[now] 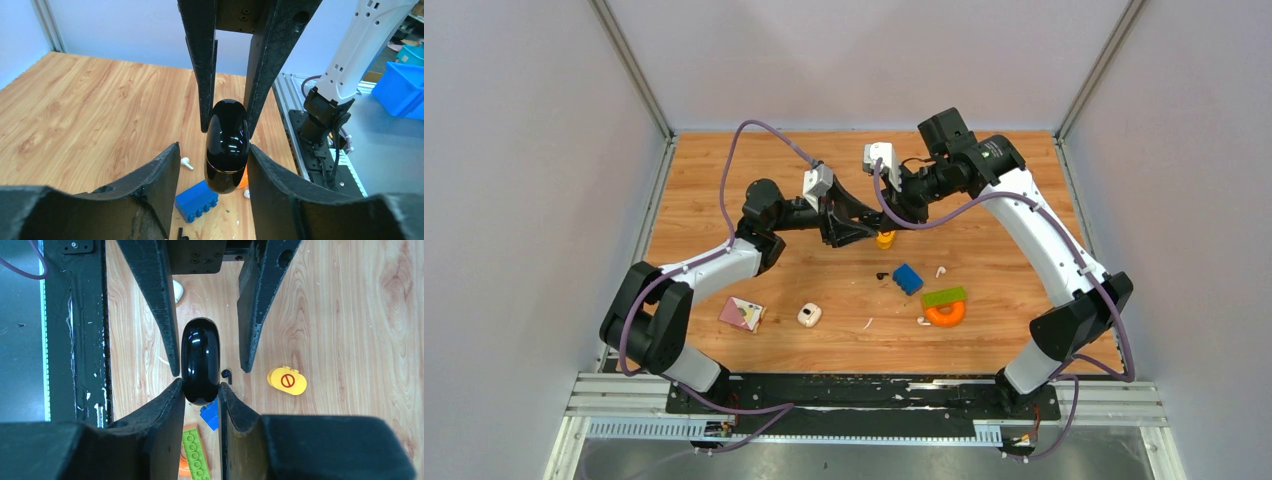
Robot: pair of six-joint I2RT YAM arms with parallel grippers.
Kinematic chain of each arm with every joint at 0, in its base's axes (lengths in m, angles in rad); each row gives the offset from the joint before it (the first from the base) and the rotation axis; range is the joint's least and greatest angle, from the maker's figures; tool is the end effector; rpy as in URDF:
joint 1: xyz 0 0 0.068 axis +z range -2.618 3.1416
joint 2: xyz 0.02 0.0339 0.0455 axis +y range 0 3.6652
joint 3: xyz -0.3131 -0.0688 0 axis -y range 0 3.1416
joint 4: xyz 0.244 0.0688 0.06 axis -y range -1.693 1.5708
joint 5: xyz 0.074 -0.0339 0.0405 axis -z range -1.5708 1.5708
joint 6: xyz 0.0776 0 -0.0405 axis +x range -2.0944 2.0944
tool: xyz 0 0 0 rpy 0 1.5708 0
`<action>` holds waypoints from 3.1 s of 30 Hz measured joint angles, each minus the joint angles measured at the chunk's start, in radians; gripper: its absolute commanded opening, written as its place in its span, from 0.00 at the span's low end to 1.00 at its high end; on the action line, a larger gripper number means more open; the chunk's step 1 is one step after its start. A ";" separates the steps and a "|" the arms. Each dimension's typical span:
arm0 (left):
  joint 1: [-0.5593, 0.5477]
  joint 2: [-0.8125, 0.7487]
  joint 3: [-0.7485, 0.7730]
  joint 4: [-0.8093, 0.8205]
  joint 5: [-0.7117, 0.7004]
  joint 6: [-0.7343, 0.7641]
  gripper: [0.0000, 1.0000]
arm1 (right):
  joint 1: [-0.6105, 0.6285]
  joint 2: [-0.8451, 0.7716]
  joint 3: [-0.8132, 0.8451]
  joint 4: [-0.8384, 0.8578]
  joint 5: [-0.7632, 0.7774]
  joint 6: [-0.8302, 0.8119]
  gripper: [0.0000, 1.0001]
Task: Insert the wireless bluetooth earbuds into the charging case
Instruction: Pass from the left arm to the right, then pass from the right arm to the left
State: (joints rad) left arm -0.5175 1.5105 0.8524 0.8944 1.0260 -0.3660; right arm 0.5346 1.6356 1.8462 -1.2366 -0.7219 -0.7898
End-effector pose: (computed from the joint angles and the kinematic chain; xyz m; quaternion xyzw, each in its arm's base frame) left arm 0.2643 -0.2268 0.3510 0.4252 0.5084 -0.5672 0.4889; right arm 0.2620 0.2147 0.4225 -0.6290 0.6522 0.3053 0.2929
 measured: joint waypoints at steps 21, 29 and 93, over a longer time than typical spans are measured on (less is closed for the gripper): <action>0.003 0.023 0.000 0.047 0.001 -0.079 0.45 | 0.000 -0.003 -0.026 0.023 0.018 0.011 0.17; 0.003 0.023 0.000 0.056 0.003 -0.084 0.52 | -0.001 -0.008 -0.029 0.027 0.026 0.018 0.17; 0.011 0.061 0.004 0.069 -0.003 -0.124 0.46 | -0.032 -0.010 -0.055 0.050 0.024 0.050 0.22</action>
State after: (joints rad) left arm -0.5068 1.5711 0.8566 0.9634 1.0229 -0.4904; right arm 0.5022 1.6253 1.7912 -1.1862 -0.6975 -0.7403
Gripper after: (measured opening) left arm 0.445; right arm 0.276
